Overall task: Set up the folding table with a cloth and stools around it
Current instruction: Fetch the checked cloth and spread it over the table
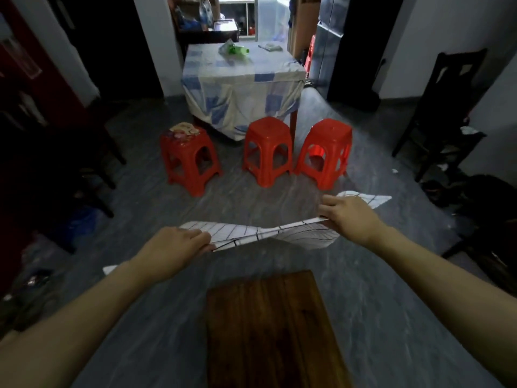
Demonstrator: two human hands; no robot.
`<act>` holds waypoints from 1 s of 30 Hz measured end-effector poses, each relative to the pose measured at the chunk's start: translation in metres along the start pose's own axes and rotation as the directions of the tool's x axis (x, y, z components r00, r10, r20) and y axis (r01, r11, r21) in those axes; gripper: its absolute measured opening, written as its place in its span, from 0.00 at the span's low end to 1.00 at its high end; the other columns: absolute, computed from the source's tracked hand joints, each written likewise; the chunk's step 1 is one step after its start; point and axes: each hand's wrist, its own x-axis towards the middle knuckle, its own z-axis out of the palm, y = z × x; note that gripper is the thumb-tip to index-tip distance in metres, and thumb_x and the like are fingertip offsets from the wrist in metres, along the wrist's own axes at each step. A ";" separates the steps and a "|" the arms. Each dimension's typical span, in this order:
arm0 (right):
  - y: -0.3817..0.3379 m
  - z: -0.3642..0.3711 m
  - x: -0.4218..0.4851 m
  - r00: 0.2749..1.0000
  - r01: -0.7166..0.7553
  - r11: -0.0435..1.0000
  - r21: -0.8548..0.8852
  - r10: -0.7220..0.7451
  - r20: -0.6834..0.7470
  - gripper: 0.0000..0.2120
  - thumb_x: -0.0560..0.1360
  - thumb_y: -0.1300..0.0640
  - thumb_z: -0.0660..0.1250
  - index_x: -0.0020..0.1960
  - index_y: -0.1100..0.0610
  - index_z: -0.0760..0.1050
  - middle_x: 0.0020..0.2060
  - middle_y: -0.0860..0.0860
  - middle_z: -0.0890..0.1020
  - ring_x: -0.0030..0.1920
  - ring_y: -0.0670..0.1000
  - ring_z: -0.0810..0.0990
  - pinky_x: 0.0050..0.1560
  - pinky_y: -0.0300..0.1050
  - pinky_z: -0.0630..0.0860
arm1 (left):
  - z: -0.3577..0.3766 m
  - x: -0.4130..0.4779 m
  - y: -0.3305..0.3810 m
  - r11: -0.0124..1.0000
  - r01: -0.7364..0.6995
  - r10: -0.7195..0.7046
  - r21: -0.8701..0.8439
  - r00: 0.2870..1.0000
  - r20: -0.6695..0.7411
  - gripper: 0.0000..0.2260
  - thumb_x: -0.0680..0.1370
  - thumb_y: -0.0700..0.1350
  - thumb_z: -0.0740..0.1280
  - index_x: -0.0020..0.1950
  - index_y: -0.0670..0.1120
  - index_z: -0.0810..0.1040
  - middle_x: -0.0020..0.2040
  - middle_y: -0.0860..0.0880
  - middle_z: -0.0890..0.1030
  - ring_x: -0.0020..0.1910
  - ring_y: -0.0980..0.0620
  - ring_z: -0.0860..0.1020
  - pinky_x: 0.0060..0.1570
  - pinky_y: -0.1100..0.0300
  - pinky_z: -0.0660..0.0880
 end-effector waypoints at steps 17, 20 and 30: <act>-0.195 0.048 -0.253 0.892 -0.411 0.911 0.025 0.396 0.220 0.11 0.64 0.62 0.78 0.42 0.53 0.79 0.36 0.49 0.76 0.29 0.56 0.78 0.25 0.42 0.69 | 0.042 -0.190 0.193 0.961 -0.004 0.013 -0.278 0.999 0.029 0.15 0.79 0.56 0.57 0.40 0.49 0.75 0.33 0.54 0.76 0.26 0.54 0.74 0.23 0.58 0.73; -0.222 0.055 -0.288 0.854 -0.458 0.889 0.004 0.439 0.280 0.13 0.63 0.64 0.77 0.43 0.52 0.80 0.37 0.48 0.76 0.30 0.54 0.78 0.27 0.39 0.65 | 0.051 -0.222 0.227 0.955 0.016 -0.012 -0.295 1.000 0.015 0.14 0.78 0.55 0.59 0.39 0.49 0.74 0.32 0.54 0.75 0.24 0.55 0.72 0.22 0.61 0.71; -0.251 0.070 -0.367 0.829 -0.553 0.797 0.242 0.497 0.258 0.12 0.67 0.70 0.73 0.44 0.55 0.78 0.38 0.46 0.72 0.34 0.49 0.73 0.30 0.43 0.71 | 0.041 -0.268 0.315 0.959 0.128 -0.105 -0.254 0.989 0.101 0.13 0.76 0.56 0.59 0.37 0.48 0.72 0.30 0.53 0.73 0.22 0.53 0.71 0.22 0.64 0.61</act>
